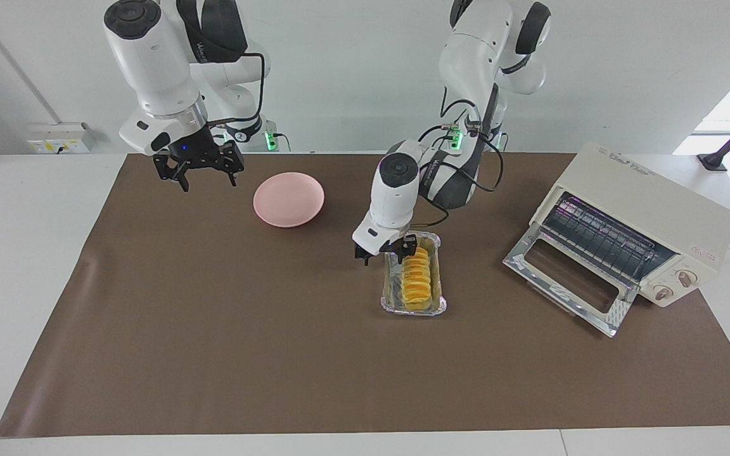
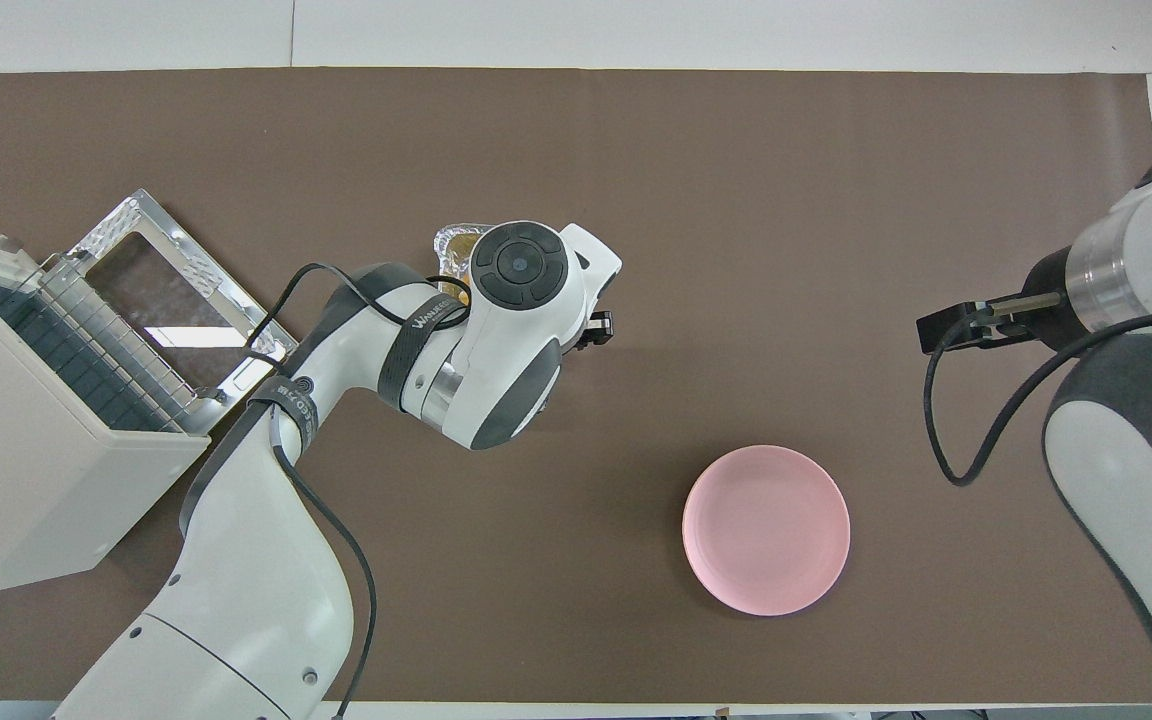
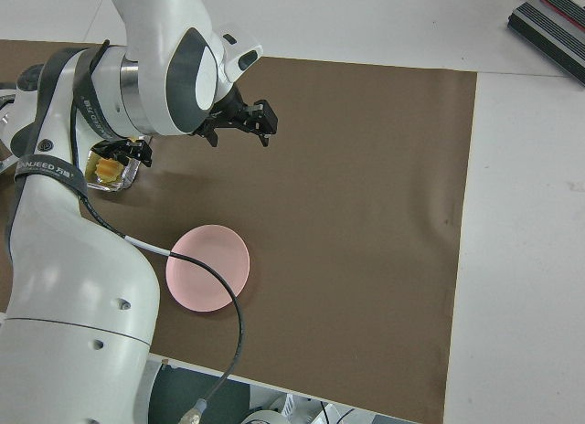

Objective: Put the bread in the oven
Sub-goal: 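Lift the foil tray with the left gripper onto the oven door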

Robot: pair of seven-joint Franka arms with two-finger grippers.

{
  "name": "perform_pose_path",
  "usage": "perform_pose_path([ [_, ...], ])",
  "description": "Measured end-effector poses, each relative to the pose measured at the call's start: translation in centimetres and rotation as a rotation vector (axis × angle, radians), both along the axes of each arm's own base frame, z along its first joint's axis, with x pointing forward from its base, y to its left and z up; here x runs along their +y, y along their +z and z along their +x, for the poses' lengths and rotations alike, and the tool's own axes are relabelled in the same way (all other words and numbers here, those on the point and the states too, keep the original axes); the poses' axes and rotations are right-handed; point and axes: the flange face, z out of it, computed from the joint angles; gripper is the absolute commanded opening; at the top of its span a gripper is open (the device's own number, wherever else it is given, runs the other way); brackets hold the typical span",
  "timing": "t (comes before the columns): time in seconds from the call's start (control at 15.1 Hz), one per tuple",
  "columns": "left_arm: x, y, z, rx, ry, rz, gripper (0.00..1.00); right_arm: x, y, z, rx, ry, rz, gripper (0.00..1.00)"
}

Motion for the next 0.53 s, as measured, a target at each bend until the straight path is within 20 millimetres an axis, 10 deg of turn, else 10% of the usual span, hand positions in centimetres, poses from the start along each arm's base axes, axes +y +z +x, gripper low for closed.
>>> perform_pose_path([
  [0.13,0.0,0.0,0.0,-0.002,0.014,-0.002,0.07,-1.1,-0.1,0.0,0.008,-0.023,-0.008,1.0],
  [0.2,0.0,-0.1,0.0,-0.001,0.019,-0.001,0.0,-1.4,-0.2,0.1,0.01,-0.031,-0.012,1.0],
  [0.53,0.1,-0.2,0.1,0.005,0.03,0.004,0.0,-1.8,-0.3,0.1,0.012,-0.04,-0.014,1.0],
])
